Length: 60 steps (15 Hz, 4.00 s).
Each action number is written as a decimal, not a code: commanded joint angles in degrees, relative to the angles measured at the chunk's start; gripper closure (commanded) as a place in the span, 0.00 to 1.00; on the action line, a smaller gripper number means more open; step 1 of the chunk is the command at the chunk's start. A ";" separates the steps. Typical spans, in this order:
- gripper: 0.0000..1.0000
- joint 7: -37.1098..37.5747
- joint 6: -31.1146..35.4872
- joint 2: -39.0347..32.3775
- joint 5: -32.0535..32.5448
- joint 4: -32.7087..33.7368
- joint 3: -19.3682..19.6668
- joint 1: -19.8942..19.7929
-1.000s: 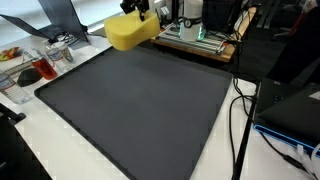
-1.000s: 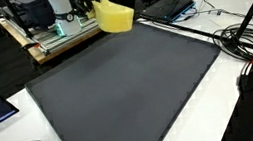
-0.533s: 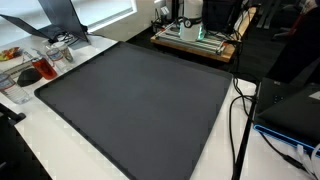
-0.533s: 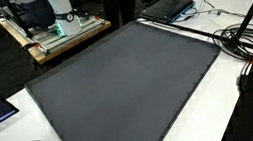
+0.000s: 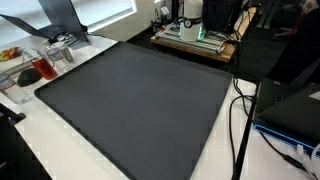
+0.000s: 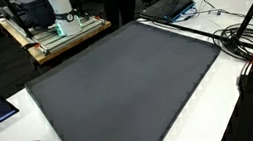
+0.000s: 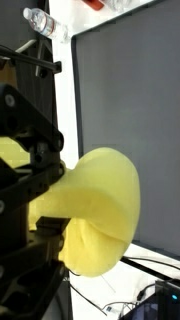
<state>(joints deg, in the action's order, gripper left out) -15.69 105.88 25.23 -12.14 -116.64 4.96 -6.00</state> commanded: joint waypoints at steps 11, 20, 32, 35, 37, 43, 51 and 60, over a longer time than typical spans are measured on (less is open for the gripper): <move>0.96 -3.69 -10.46 -4.38 2.46 18.39 2.45 3.33; 0.96 -5.37 -18.86 -15.23 6.49 46.52 -0.42 6.03; 0.96 -5.50 -26.56 -31.56 11.22 73.29 -2.62 6.01; 0.91 -6.95 -31.07 -33.38 10.81 75.78 -2.77 6.17; 0.92 -7.61 -34.10 -34.42 10.71 77.17 -2.82 6.28; 0.58 -8.47 -36.04 -36.96 11.83 80.16 -2.79 6.83; 0.04 -10.44 -40.66 -37.95 14.55 81.52 -2.88 8.26; 0.00 -10.32 -38.90 -40.59 18.13 79.03 -2.78 11.21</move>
<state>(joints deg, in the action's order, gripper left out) -26.47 66.06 -13.17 3.23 -38.12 2.26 3.70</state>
